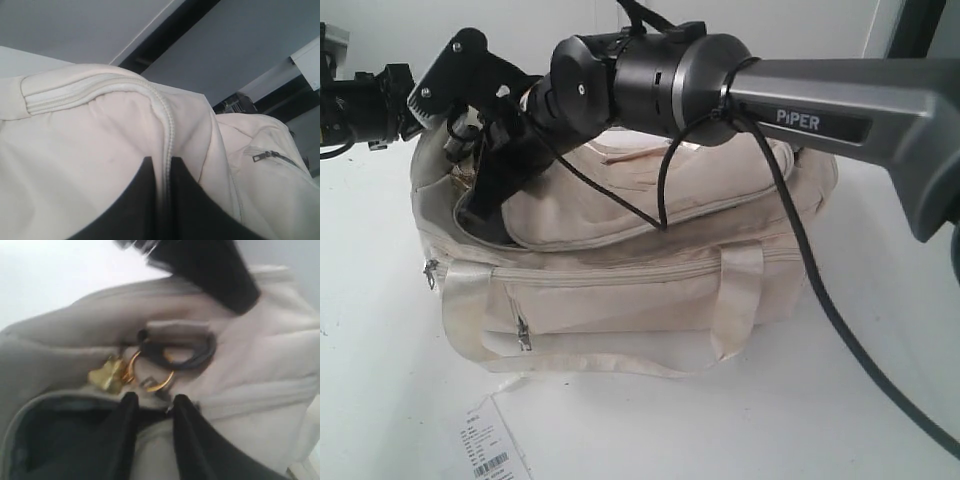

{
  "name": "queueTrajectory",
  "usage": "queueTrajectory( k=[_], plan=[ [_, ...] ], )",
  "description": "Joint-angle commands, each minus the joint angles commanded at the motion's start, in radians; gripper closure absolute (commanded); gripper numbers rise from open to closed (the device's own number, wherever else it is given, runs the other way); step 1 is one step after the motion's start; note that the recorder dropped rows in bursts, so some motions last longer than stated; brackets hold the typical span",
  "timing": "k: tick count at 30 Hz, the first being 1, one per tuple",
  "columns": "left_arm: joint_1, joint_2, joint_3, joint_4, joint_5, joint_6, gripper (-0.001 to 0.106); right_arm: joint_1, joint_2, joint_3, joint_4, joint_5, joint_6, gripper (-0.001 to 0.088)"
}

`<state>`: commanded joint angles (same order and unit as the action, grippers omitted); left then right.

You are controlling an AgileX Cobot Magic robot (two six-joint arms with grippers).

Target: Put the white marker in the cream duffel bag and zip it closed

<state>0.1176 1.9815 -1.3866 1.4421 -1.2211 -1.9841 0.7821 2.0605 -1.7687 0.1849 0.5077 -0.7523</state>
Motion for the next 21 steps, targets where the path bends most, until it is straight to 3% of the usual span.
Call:
queueTrajectory(
  k=[4,7,15,18,21],
  plan=[
    [0.000,0.000,0.000,0.000,0.000,0.002,0.105,0.055,-0.008,0.000,0.000,-0.089,-0.179,0.0395],
    [0.000,0.000,0.000,0.000,0.000,0.002,0.105,0.064,0.005,0.000,0.000,-0.204,-0.187,0.0396],
    [0.000,0.000,0.000,0.000,0.000,0.002,0.105,0.033,0.062,0.000,-0.055,-0.218,-0.212,0.0399],
    [0.000,0.000,0.000,0.000,0.000,0.004,0.105,0.025,0.075,0.000,-0.055,-0.218,-0.212,0.0461],
    [0.000,0.000,0.000,0.000,0.000,0.004,0.105,0.025,0.102,0.000,-0.055,-0.227,-0.221,0.0463]
  ],
)
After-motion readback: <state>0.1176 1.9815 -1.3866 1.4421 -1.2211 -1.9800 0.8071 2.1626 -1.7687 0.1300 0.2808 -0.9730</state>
